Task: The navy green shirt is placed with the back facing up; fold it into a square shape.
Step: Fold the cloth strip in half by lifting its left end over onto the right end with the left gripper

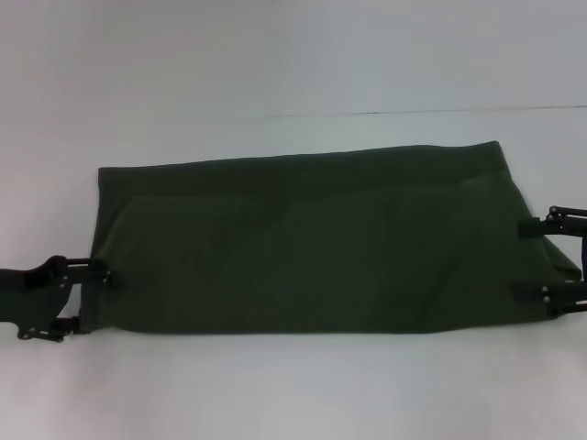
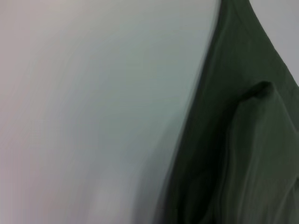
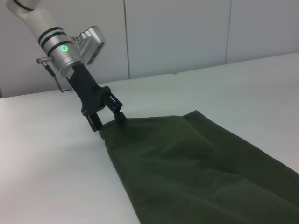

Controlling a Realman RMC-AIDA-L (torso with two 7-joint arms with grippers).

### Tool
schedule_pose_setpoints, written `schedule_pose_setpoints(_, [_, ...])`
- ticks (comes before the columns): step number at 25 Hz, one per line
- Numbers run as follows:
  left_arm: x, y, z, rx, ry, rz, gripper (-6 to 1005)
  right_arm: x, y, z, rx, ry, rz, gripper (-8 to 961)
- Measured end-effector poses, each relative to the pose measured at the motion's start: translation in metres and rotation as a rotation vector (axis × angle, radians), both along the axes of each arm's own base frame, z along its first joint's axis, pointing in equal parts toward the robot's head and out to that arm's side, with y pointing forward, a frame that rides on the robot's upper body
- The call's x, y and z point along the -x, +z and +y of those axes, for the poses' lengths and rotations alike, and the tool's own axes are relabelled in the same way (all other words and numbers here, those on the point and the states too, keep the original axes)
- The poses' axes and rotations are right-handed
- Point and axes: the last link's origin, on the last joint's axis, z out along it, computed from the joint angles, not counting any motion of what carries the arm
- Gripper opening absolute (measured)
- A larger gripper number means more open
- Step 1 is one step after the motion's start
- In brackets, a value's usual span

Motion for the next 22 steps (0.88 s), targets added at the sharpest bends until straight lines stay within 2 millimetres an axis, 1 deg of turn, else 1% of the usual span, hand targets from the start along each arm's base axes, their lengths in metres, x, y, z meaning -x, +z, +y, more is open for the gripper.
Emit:
schedule_pose_setpoints(15, [-0.0054, -0.008, 0.0101, -0.014, -0.005, 0.005, 891, 0.0004, 0.0019, 0.0013, -0.004, 0.001, -0.001, 911])
schedule_pose_setpoints(22, [-0.0072, -0.0102, 0.0106, -0.008, -0.006, -0.002, 892, 0.0005, 0.0023, 0.0014, -0.007, 0.0, 0.002, 910])
